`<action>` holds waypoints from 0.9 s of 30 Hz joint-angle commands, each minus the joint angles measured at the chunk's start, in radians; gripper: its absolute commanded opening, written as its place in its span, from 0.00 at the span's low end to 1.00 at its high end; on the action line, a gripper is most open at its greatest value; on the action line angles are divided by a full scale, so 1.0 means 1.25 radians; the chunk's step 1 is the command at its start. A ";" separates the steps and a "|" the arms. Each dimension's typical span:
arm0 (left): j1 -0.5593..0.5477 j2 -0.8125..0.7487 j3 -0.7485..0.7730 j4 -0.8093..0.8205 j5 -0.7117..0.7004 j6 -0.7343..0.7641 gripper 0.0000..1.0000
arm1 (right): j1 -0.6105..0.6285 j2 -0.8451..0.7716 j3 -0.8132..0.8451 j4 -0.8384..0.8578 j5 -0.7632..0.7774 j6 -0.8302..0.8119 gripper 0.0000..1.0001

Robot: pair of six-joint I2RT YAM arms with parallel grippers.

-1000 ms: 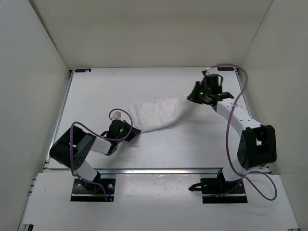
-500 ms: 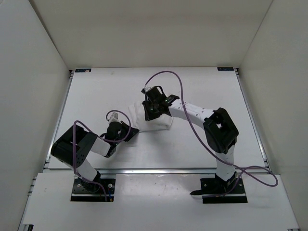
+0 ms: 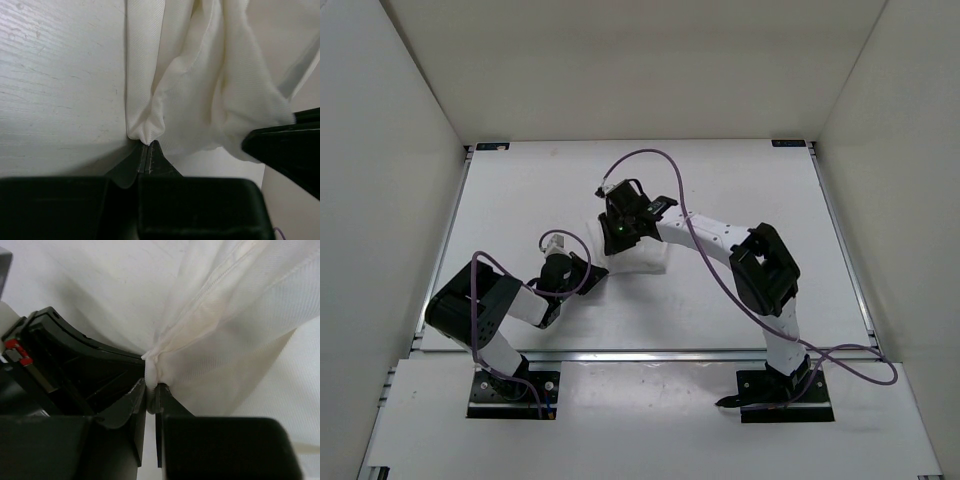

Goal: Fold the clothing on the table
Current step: Fold the skirt

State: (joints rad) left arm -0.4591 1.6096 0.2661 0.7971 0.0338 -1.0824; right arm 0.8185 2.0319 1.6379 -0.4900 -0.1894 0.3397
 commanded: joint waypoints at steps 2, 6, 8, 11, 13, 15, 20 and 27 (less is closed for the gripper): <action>0.016 -0.020 -0.032 -0.013 -0.007 0.006 0.01 | 0.007 0.016 0.036 -0.030 -0.055 0.017 0.00; 0.025 -0.027 -0.035 -0.013 0.004 0.011 0.02 | 0.008 0.019 0.056 -0.067 -0.063 0.023 0.00; 0.029 -0.033 -0.034 -0.014 -0.002 0.009 0.02 | 0.009 0.026 0.068 -0.076 -0.072 0.026 0.00; 0.032 -0.035 -0.037 -0.014 0.007 0.011 0.03 | 0.004 0.042 0.083 -0.105 -0.111 0.020 0.00; 0.030 -0.027 -0.036 -0.013 0.006 0.014 0.04 | 0.008 0.050 0.087 -0.094 -0.126 -0.010 0.10; 0.036 -0.025 -0.039 -0.004 0.020 0.009 0.07 | 0.007 0.043 0.101 -0.084 -0.172 -0.032 0.19; 0.031 -0.021 -0.036 -0.009 0.023 0.007 0.24 | -0.008 -0.057 0.095 -0.056 -0.278 -0.107 0.43; 0.049 -0.064 -0.079 0.028 0.056 -0.027 0.41 | -0.169 -0.284 -0.230 0.259 -0.447 0.017 0.43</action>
State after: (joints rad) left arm -0.4129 1.5749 0.2073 0.8543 0.0769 -1.1061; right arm 0.7200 1.7897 1.4654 -0.3981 -0.6071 0.2699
